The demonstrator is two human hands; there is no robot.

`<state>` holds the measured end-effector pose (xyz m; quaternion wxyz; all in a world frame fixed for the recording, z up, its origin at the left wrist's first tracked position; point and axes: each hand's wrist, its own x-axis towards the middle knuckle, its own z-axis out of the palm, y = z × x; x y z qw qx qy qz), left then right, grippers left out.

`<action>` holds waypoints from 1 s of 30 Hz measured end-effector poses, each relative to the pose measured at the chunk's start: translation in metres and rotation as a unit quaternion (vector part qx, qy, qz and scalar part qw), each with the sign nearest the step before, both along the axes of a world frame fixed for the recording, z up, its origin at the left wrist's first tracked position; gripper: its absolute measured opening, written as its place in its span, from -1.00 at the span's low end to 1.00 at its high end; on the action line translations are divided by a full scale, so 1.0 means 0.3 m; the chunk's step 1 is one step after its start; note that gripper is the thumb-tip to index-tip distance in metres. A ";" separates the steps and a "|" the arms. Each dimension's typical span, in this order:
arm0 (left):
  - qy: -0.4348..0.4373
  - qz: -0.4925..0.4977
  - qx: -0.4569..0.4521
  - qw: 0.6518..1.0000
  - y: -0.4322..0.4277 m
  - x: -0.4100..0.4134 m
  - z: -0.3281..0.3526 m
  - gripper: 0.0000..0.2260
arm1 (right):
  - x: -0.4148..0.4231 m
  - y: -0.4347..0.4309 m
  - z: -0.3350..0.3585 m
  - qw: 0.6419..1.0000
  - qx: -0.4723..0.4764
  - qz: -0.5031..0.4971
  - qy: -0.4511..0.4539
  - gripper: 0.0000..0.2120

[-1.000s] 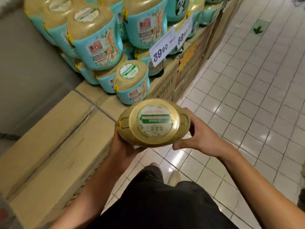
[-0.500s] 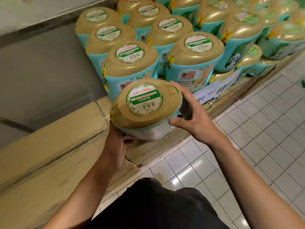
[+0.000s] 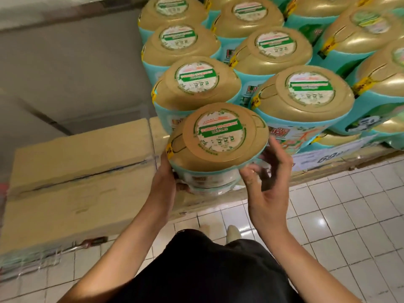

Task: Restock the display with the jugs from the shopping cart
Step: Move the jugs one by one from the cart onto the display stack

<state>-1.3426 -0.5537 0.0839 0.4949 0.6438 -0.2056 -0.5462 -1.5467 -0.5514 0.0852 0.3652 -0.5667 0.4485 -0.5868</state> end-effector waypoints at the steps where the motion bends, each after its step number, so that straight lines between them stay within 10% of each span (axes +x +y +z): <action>1: -0.007 0.027 -0.002 1.000 -0.002 -0.012 0.002 -0.48 | 0.000 0.002 -0.006 1.000 0.008 0.014 -0.015 -0.30; 6: -0.043 0.090 -0.020 0.995 0.037 -0.064 0.015 -0.59 | -0.037 0.025 -0.058 0.998 0.015 0.062 0.007 -0.19; 13: -0.045 0.166 -0.038 0.984 0.205 -0.085 0.017 -0.50 | -0.089 0.140 -0.126 0.985 0.060 0.157 0.046 -0.74; 20: -0.071 0.265 -0.028 0.961 0.609 0.054 -0.019 -0.56 | 0.149 0.226 -0.129 0.867 0.154 0.442 0.169 -0.92; 30: -0.072 0.459 0.042 0.885 1.543 0.375 -0.142 -0.63 | 0.781 0.635 -0.173 0.737 0.182 0.604 0.243 -0.81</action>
